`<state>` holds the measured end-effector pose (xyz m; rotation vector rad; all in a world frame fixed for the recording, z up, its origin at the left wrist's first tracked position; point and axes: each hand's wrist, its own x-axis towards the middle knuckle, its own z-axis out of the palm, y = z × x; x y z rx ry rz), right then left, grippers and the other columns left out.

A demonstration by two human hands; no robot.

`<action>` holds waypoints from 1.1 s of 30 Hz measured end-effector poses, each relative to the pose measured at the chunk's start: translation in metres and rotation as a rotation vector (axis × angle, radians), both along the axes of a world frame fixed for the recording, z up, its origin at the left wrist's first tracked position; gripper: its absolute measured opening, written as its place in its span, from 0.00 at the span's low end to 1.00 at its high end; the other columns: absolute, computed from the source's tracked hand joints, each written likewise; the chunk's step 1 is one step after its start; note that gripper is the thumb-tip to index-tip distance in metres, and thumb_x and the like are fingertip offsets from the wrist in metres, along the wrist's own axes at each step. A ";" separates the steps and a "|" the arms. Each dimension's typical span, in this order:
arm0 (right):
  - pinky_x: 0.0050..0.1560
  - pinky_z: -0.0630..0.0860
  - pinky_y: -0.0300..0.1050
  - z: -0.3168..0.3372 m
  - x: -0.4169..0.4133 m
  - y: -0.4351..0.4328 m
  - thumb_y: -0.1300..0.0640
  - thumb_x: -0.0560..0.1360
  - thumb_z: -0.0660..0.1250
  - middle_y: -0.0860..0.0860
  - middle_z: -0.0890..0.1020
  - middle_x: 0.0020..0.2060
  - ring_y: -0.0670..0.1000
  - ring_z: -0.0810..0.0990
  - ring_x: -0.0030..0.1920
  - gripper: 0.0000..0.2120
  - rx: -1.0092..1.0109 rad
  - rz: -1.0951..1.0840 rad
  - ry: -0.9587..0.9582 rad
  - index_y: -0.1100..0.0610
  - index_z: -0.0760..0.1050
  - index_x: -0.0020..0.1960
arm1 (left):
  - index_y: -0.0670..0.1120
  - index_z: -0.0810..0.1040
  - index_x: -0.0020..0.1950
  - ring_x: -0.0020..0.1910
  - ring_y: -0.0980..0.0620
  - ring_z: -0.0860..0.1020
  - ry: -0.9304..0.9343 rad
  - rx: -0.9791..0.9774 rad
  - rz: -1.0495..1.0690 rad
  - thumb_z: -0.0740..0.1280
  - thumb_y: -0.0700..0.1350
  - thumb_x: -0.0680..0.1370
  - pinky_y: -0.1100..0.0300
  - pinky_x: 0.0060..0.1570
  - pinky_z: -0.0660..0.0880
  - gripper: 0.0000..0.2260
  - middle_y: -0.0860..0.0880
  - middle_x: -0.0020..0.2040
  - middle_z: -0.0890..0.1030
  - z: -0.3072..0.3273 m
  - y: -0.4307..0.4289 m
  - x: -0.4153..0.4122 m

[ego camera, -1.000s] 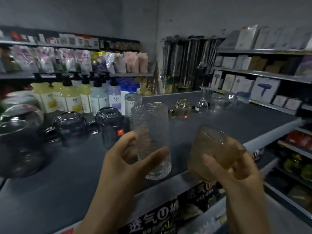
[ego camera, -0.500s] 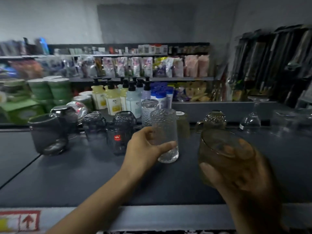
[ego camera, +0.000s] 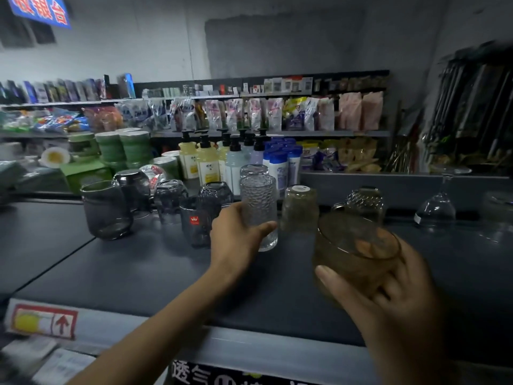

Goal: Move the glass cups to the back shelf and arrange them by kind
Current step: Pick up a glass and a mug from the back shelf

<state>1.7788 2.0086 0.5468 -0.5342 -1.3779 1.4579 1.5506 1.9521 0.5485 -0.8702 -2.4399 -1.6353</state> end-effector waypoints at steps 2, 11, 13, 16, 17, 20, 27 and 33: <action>0.48 0.82 0.34 0.000 -0.006 -0.007 0.70 0.57 0.83 0.43 0.86 0.56 0.42 0.85 0.54 0.43 0.049 0.008 -0.033 0.51 0.75 0.69 | 0.51 0.83 0.44 0.41 0.56 0.85 0.018 -0.023 0.029 0.79 0.61 0.65 0.49 0.47 0.83 0.17 0.57 0.39 0.86 0.001 0.001 0.001; 0.44 0.81 0.33 0.001 -0.002 0.001 0.62 0.56 0.83 0.42 0.86 0.55 0.42 0.86 0.53 0.38 0.058 0.088 -0.007 0.50 0.77 0.65 | 0.48 0.82 0.44 0.39 0.51 0.84 0.057 -0.127 0.125 0.78 0.67 0.63 0.46 0.42 0.84 0.24 0.52 0.39 0.85 0.005 0.009 -0.008; 0.44 0.81 0.33 0.000 -0.002 0.003 0.61 0.56 0.84 0.43 0.86 0.55 0.42 0.86 0.53 0.38 0.062 0.094 -0.010 0.50 0.77 0.64 | 0.49 0.82 0.44 0.39 0.51 0.84 0.058 -0.144 0.136 0.75 0.70 0.61 0.46 0.43 0.84 0.27 0.52 0.39 0.85 0.004 0.010 -0.010; 0.46 0.81 0.35 -0.003 -0.003 0.001 0.54 0.52 0.82 0.43 0.86 0.56 0.43 0.85 0.54 0.42 0.075 0.084 0.003 0.50 0.76 0.66 | 0.48 0.77 0.46 0.43 0.44 0.82 0.075 -0.198 0.152 0.76 0.67 0.66 0.43 0.46 0.82 0.25 0.49 0.44 0.84 0.008 0.009 -0.001; 0.46 0.82 0.36 -0.004 -0.003 0.001 0.54 0.53 0.83 0.44 0.86 0.56 0.44 0.85 0.54 0.42 0.079 0.081 -0.001 0.50 0.76 0.66 | 0.47 0.76 0.49 0.46 0.42 0.82 0.090 -0.224 0.156 0.76 0.66 0.68 0.43 0.48 0.81 0.25 0.47 0.47 0.83 0.009 0.009 0.001; 0.47 0.82 0.38 -0.008 -0.004 0.004 0.62 0.57 0.85 0.44 0.86 0.55 0.43 0.85 0.54 0.39 0.096 0.088 -0.005 0.49 0.76 0.65 | 0.44 0.73 0.57 0.54 0.38 0.81 0.121 -0.295 0.141 0.75 0.64 0.73 0.42 0.53 0.80 0.27 0.43 0.55 0.82 0.014 0.008 0.005; 0.51 0.83 0.45 -0.011 -0.005 0.004 0.65 0.57 0.85 0.43 0.86 0.55 0.44 0.85 0.55 0.38 0.112 0.068 -0.030 0.45 0.76 0.63 | 0.42 0.63 0.67 0.60 0.31 0.80 0.180 -0.375 0.139 0.76 0.57 0.75 0.45 0.53 0.76 0.32 0.36 0.61 0.81 0.027 -0.001 0.016; 0.50 0.82 0.45 -0.007 0.000 0.004 0.63 0.58 0.85 0.39 0.86 0.52 0.42 0.85 0.52 0.35 0.116 0.111 -0.064 0.44 0.77 0.60 | 0.53 0.74 0.67 0.51 0.50 0.85 0.196 -0.275 0.014 0.75 0.60 0.74 0.49 0.52 0.82 0.25 0.53 0.51 0.86 0.031 -0.037 0.043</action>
